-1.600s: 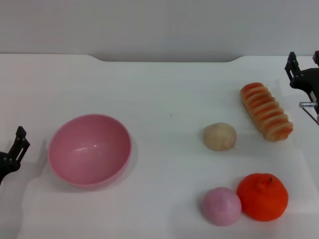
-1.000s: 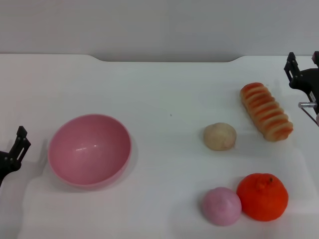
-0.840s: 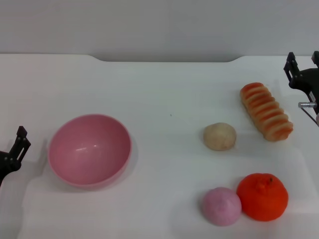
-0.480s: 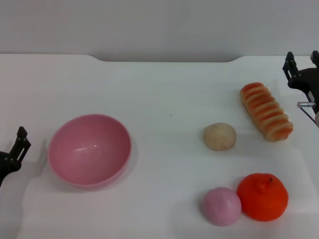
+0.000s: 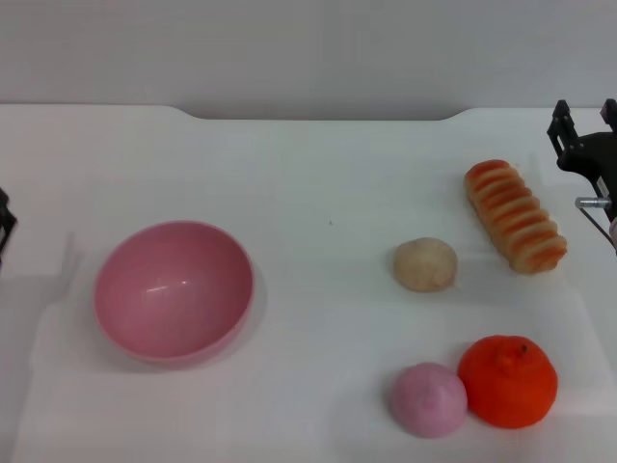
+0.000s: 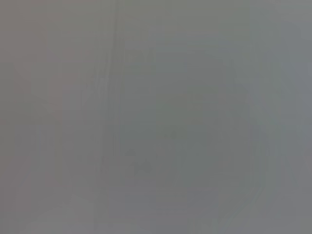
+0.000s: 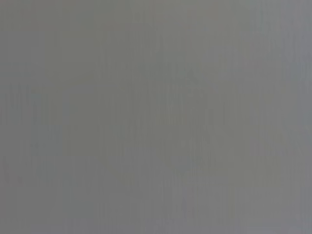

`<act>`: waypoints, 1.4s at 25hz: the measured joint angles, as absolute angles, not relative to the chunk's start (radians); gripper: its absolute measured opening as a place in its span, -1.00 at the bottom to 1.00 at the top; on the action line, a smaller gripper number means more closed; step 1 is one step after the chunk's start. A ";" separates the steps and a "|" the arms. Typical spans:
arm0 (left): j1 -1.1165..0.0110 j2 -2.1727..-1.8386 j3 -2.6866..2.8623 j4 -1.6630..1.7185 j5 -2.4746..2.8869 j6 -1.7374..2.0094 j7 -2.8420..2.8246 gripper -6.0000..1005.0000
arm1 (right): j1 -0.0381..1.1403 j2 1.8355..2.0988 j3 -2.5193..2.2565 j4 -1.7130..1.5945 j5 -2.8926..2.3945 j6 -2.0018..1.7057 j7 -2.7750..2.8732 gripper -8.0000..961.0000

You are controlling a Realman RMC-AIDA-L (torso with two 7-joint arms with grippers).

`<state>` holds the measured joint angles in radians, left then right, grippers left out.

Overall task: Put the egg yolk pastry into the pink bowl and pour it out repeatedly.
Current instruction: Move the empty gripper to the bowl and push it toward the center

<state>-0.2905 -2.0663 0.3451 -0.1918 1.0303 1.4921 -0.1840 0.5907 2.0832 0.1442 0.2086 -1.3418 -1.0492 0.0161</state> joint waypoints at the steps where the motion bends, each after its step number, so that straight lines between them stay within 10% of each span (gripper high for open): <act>1: -0.291 -2.066 0.345 -0.192 1.030 1.492 -0.184 0.68 | 0.590 2.083 0.144 0.209 -1.342 -1.049 0.019 0.28; 15: -0.372 -2.051 0.611 0.385 1.035 1.274 -1.056 0.68 | 0.588 2.083 0.144 0.209 -1.346 -1.050 0.023 0.28; 27: -0.337 -1.960 0.960 1.018 1.673 1.135 -1.869 0.68 | 0.592 2.083 0.144 0.203 -1.348 -1.050 0.023 0.28; 35: -0.320 -2.000 0.920 1.410 2.109 1.426 -2.275 0.68 | 0.593 2.082 0.144 0.195 -1.343 -1.049 0.023 0.28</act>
